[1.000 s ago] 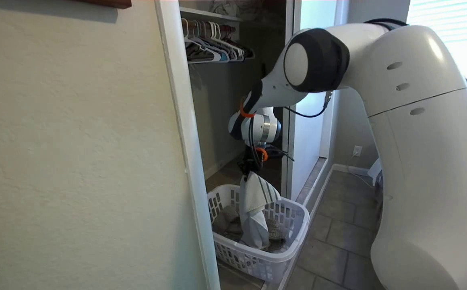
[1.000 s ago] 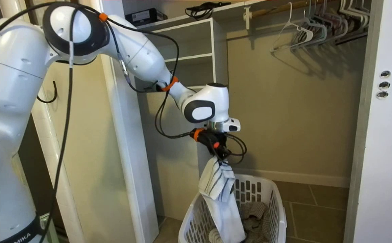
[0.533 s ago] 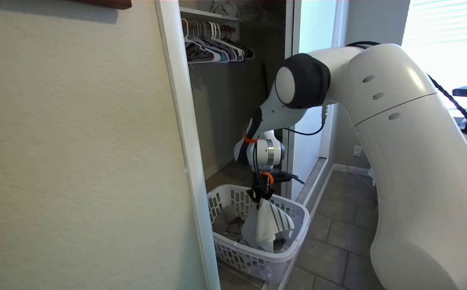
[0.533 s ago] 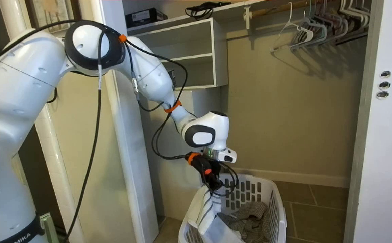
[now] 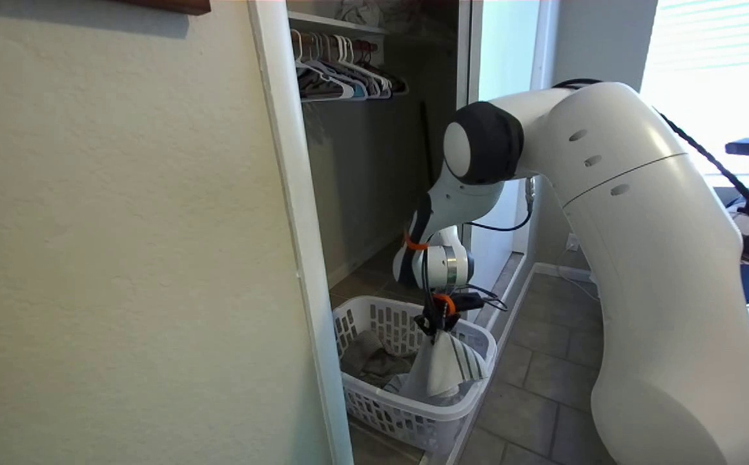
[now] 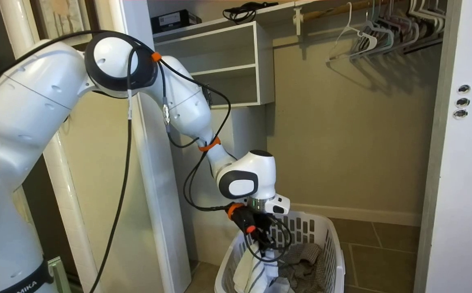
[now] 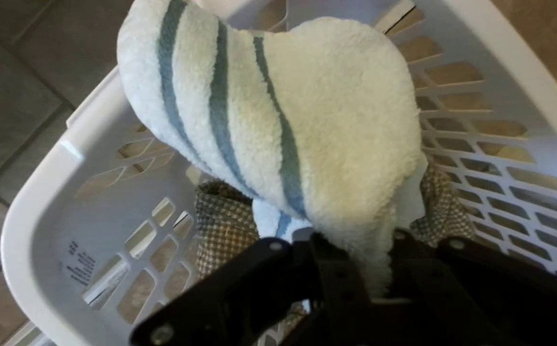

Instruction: Put the white towel in the laundry basket

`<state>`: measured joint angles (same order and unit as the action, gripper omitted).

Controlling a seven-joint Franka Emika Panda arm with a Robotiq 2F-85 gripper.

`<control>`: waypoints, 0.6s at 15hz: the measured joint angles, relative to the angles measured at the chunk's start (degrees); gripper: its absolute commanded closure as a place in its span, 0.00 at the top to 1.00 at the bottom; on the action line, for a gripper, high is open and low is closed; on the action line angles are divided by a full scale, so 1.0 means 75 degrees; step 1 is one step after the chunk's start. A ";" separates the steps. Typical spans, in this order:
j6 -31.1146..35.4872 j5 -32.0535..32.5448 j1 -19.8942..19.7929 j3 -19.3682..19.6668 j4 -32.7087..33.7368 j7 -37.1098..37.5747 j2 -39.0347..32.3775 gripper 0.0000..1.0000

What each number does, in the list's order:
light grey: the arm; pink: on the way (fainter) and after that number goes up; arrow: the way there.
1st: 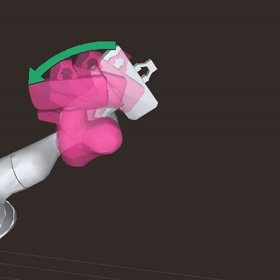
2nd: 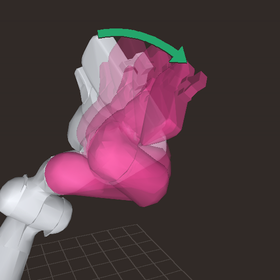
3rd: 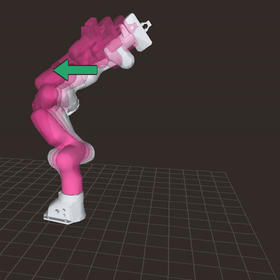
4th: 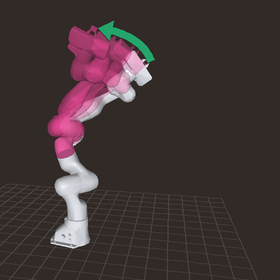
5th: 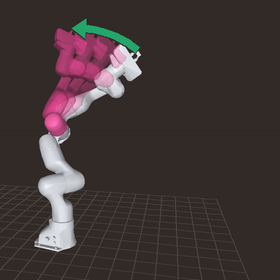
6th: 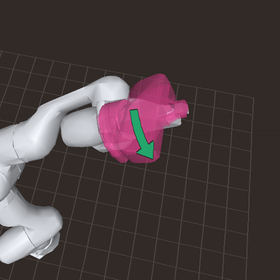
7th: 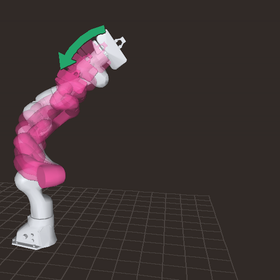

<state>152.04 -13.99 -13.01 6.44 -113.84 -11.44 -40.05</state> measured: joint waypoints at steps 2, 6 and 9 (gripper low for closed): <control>0.0477 0.0000 -0.0065 -0.0023 -0.0015 0.0175 -0.0053 0.59; 0.1092 -0.0044 -0.0480 -0.0568 0.0074 0.0237 0.0083 0.88; 0.0889 -0.0145 -0.1053 -0.1312 0.0202 0.0092 0.0418 1.00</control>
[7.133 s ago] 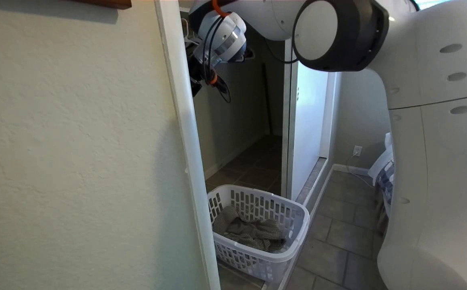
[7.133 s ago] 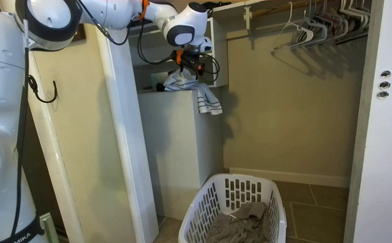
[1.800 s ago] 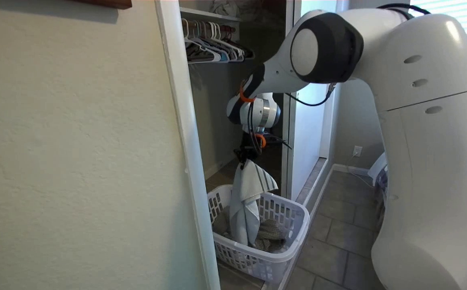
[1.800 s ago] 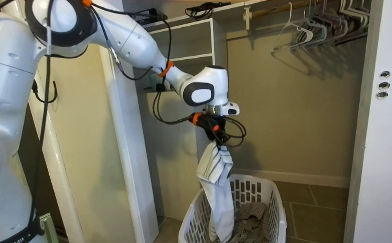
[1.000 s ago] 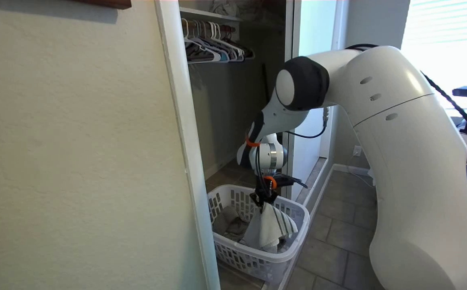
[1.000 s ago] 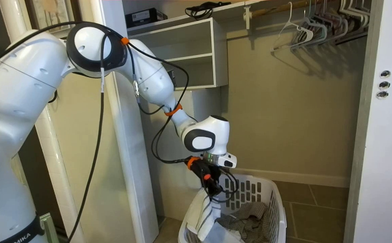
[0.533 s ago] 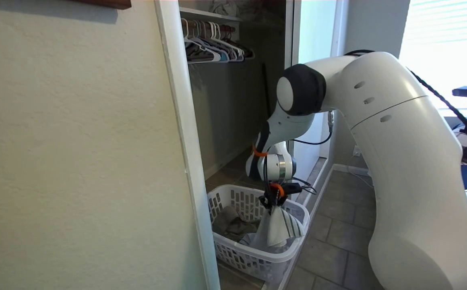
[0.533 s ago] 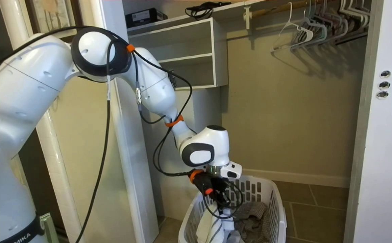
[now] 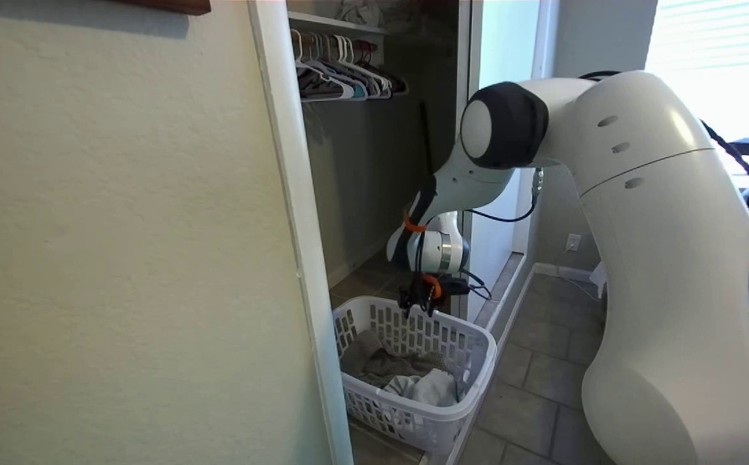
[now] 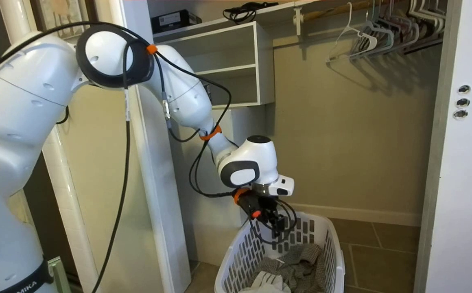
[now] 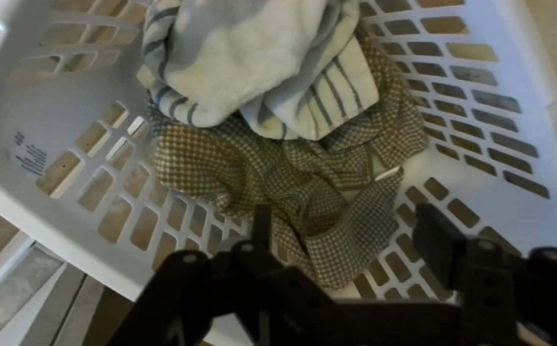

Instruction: Put the white towel in the laundry basket

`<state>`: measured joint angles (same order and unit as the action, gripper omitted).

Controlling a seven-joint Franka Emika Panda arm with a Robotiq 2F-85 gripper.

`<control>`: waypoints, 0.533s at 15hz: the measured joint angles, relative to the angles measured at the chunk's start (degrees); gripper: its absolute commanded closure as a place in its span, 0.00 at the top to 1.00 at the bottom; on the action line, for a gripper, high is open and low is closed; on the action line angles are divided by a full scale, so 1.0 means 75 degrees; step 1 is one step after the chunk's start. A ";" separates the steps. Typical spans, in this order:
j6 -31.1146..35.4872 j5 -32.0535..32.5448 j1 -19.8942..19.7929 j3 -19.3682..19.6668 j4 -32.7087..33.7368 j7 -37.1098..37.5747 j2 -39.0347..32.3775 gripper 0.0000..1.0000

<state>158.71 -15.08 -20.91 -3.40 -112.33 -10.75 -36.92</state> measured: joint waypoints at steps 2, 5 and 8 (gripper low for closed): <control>-0.1178 -0.0071 -0.0315 -0.0320 0.0081 -0.0138 0.0374 1.00; -0.3036 -0.0169 -0.0502 -0.0317 0.0170 -0.0370 0.1085 1.00; -0.4275 0.0051 -0.0346 0.0224 0.0346 -0.0579 0.1900 1.00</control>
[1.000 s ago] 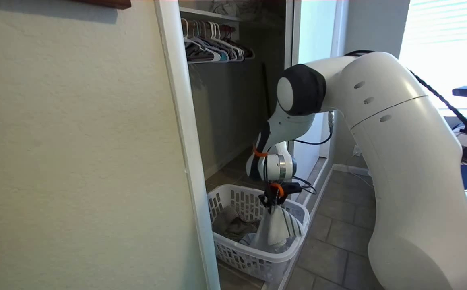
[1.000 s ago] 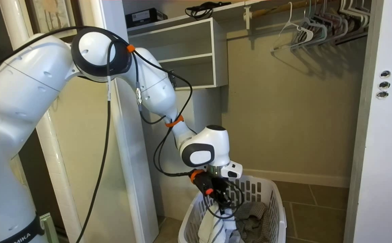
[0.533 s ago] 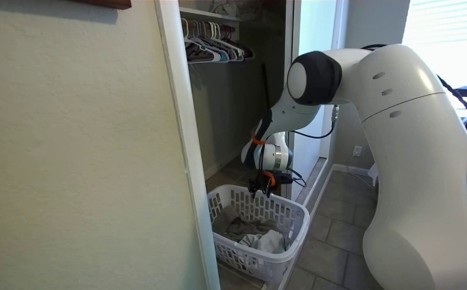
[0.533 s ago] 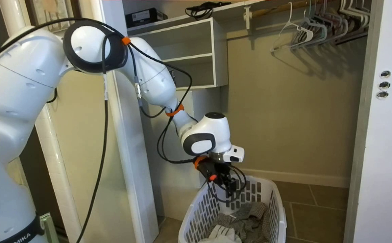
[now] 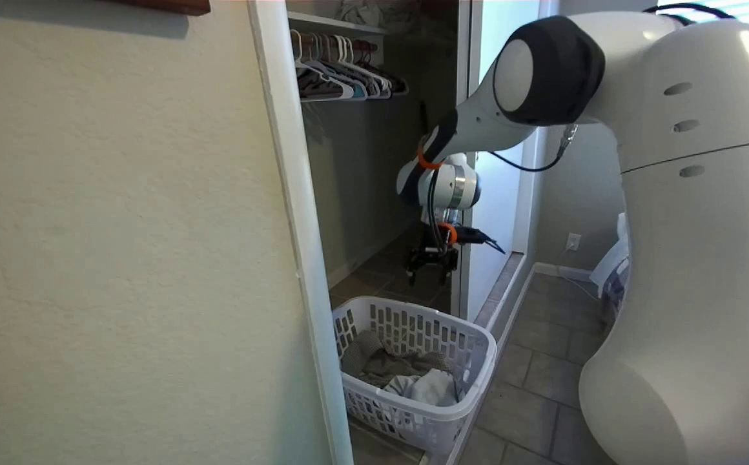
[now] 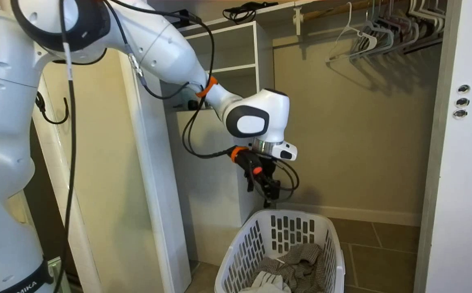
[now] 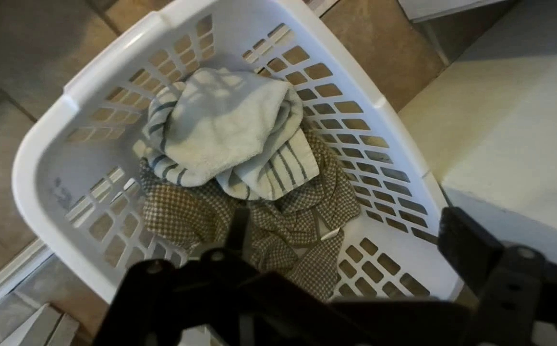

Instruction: Put the white towel in the laundry basket

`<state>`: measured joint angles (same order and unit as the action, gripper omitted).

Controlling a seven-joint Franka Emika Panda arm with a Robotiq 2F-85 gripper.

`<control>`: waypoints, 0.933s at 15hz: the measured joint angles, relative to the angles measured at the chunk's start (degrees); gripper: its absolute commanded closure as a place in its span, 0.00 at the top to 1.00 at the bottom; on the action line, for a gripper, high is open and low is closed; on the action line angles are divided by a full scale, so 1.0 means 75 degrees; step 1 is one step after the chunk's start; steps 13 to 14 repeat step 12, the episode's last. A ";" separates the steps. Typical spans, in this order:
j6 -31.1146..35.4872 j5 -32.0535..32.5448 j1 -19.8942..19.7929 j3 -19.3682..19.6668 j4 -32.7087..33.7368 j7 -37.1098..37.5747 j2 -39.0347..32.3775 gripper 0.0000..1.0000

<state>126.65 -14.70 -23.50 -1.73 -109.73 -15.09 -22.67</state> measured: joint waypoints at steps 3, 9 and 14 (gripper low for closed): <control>-0.0482 0.0491 0.0290 0.0524 0.0114 -0.0179 0.0740 1.00; -0.0496 0.0688 0.0817 0.0792 0.0283 -0.0754 0.1510 1.00; -0.0448 0.0452 0.0868 0.0792 0.0301 -0.1038 0.1537 1.00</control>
